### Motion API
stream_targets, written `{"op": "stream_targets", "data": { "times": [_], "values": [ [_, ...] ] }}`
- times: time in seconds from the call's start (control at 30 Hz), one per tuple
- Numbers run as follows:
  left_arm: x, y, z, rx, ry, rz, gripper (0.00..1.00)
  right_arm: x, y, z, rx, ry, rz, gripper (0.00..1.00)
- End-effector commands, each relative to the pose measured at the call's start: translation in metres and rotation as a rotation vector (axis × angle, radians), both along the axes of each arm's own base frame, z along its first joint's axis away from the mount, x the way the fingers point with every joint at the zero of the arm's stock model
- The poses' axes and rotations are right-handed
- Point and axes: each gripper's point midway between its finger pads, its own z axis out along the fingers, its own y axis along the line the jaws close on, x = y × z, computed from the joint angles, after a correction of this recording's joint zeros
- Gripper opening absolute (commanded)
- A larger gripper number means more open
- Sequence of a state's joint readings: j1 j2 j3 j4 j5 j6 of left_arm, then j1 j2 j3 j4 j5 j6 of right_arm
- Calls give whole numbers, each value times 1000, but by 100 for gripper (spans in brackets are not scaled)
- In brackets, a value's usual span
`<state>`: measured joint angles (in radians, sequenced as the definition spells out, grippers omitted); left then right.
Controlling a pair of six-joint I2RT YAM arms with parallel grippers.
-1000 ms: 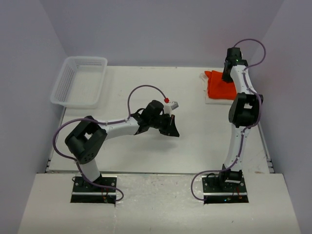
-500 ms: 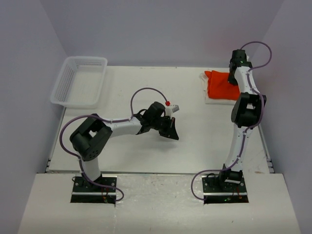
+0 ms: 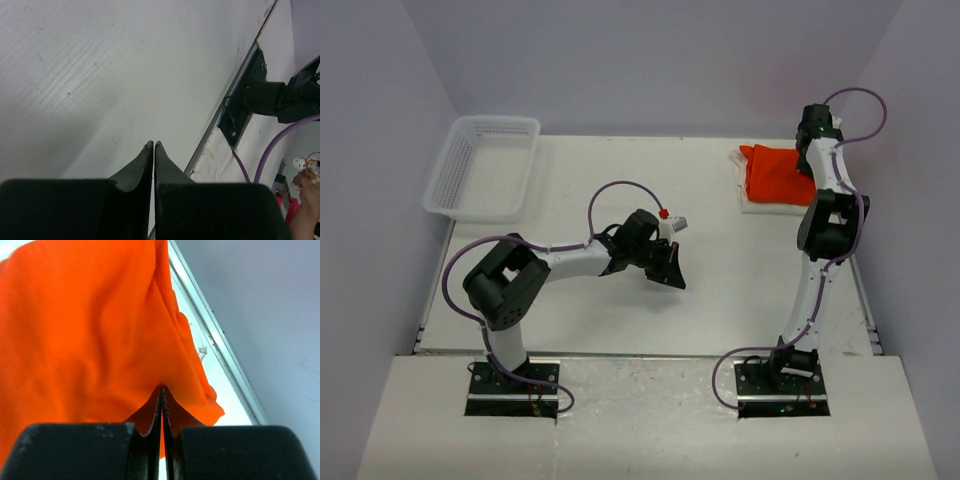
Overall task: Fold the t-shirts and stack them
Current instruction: Put the neatly folded tshirt into the corner of the board with the right arm
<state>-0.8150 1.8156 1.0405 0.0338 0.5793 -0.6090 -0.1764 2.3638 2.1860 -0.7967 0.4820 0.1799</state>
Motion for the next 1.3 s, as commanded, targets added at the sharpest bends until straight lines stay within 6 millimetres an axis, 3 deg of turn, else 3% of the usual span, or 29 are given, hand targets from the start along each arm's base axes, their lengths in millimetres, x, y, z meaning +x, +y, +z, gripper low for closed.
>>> {"op": "stream_targets", "data": {
  "times": [0.0,0.2,0.4,0.47,0.53,0.57,0.6,0.63,0.67,0.7,0.9,1.07,1.1,1.13,1.2,1.27],
  "values": [
    [-3,-7,13,-34,-18,-40,2,2,-18,7,-52,-26,-68,0],
    [-9,-1,5,-20,6,-41,2,4,-33,0,-84,-8,-90,0],
    [-18,4,10,-31,6,-55,2,-3,-47,-34,-86,74,-113,0],
    [-19,6,9,-29,5,-59,2,-2,-49,-32,-88,71,-118,0],
    [-23,8,4,-20,20,-65,2,3,-49,-24,-83,32,-127,0],
    [-23,8,2,-18,24,-65,2,6,-47,-8,-79,-10,-124,0],
    [-24,9,-1,-16,28,-66,2,4,-44,-9,-73,-16,-119,0],
    [-25,9,-2,-19,32,-68,2,12,-43,3,-78,-75,-115,0],
    [-25,9,-3,-21,34,-67,2,14,-40,27,-81,-133,-109,0],
    [-25,9,-3,-26,33,-67,2,11,-37,25,-74,-136,-100,0],
    [-28,7,-3,-40,33,-66,2,32,-2,71,-80,-255,13,0],
    [-33,8,-3,-54,35,-59,2,30,23,100,-102,-274,64,0],
    [-35,9,-3,-57,35,-57,2,28,33,100,-76,-272,86,1],
    [-35,10,-3,-57,36,-51,2,27,41,112,-56,-298,107,4],
    [-36,12,2,-68,15,-38,2,24,62,122,3,-331,161,15],
    [-36,17,6,-66,-14,-19,2,20,76,120,46,-330,198,29]
  ]
}}
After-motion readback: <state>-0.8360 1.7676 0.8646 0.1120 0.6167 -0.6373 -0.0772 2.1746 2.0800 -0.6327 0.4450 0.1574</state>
